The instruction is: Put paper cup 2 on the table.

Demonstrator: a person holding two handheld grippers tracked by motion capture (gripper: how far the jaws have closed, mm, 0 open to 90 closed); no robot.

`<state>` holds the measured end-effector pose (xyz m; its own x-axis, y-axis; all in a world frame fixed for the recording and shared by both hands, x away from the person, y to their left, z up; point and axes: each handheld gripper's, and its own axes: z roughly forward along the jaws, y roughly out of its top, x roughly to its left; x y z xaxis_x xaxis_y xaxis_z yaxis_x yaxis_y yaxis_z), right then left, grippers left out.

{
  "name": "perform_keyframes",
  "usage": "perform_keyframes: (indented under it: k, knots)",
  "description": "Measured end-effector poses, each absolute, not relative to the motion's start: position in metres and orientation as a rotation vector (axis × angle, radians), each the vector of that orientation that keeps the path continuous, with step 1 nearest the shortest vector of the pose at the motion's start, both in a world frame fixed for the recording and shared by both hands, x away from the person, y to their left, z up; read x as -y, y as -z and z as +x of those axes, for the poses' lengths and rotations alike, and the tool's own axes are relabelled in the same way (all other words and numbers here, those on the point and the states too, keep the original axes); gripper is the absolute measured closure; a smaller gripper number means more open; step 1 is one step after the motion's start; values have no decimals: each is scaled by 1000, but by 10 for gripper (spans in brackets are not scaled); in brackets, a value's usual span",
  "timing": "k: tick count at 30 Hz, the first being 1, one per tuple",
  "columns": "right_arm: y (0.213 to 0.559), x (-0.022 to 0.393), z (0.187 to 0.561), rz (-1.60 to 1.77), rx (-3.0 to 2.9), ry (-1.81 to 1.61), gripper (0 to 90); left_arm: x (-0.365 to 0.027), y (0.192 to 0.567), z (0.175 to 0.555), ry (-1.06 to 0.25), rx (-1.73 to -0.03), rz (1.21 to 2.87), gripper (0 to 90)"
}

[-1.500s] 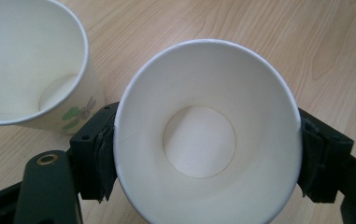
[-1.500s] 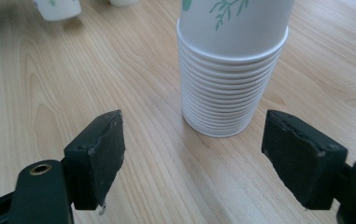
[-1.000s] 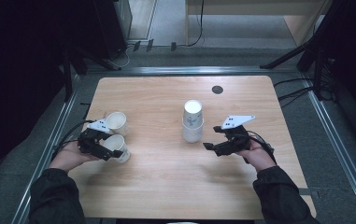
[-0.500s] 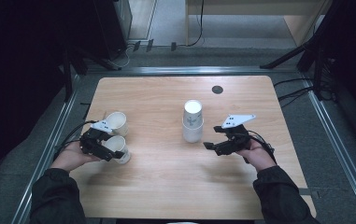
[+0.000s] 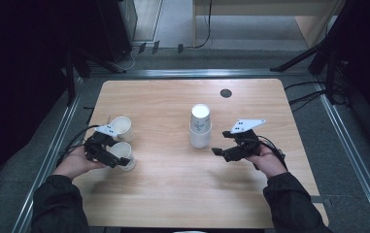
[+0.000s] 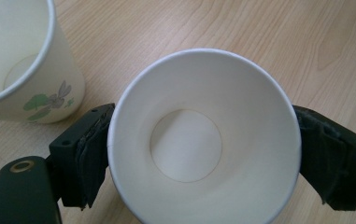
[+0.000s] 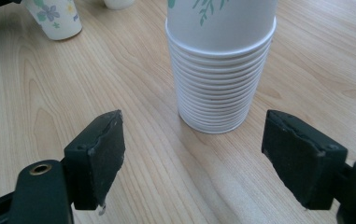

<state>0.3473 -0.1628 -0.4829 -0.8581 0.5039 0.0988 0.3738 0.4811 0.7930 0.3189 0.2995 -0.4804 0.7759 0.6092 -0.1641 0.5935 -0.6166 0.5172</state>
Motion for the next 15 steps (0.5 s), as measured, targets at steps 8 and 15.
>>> perform_keyframes:
  k: [8,15]
  knots:
    - [483,162,347,764,-2581,-1312,217,-302,478,318,-28,-894,2387,129]
    - [483,163,347,763,-2575,-1313,217,-304,472,317,-23,-885,2369,129]
